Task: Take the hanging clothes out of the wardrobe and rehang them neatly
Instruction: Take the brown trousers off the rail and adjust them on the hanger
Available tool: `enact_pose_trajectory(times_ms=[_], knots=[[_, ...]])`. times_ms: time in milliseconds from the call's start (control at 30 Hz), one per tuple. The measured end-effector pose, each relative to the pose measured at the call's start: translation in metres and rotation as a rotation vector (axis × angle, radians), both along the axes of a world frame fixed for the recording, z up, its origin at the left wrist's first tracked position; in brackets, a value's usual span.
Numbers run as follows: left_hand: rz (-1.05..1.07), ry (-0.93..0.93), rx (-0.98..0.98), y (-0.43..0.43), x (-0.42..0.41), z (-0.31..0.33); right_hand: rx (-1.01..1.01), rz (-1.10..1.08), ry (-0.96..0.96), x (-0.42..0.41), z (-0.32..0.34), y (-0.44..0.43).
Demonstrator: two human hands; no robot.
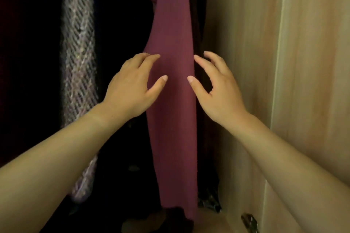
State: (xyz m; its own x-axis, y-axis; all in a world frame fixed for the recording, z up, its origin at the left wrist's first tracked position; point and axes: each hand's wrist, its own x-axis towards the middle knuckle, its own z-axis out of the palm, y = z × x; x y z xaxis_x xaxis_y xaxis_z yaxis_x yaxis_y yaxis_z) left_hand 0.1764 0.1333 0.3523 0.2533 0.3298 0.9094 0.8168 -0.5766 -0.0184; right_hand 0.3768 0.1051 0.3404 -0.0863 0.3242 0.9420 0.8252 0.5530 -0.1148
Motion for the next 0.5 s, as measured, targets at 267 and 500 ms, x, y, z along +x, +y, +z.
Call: enact_pose_trajectory(times_ms=[267,500], knots=[[-0.038,-0.003,0.183,0.05,0.019,0.148,0.109,-0.062,0.029,0.015,0.115,0.05],[-0.122,-0.061,0.241,0.083,0.054,0.263,0.188,-0.083,0.109,0.021,0.204,0.072]])
